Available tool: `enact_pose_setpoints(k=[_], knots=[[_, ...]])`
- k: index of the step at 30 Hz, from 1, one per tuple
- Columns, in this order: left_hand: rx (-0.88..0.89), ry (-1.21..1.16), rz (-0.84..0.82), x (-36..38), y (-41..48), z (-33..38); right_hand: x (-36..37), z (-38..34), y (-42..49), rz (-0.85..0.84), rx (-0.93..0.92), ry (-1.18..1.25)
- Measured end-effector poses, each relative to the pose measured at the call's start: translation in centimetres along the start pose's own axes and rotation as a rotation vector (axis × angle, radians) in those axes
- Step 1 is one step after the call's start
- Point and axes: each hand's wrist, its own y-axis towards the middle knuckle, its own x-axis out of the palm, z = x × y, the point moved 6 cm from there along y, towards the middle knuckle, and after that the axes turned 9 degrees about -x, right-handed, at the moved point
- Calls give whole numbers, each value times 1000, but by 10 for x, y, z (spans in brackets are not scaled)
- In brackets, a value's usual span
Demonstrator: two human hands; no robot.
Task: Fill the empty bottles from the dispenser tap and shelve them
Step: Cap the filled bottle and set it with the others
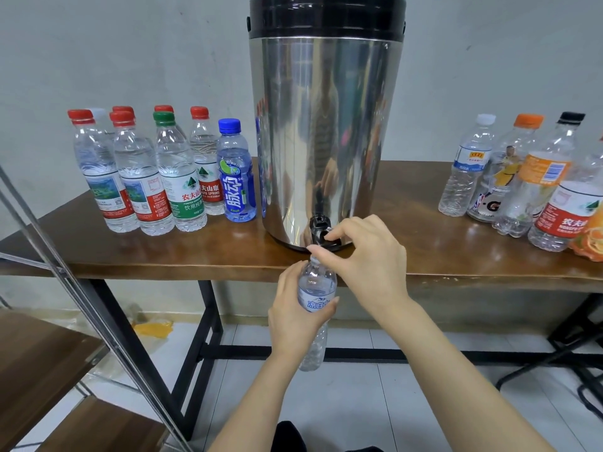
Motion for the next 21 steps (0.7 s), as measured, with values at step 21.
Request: enact_pose_setpoints(k=[21], knots=[[9,-38,15,2,1,-3,-4,33,1,145,-339,-20]])
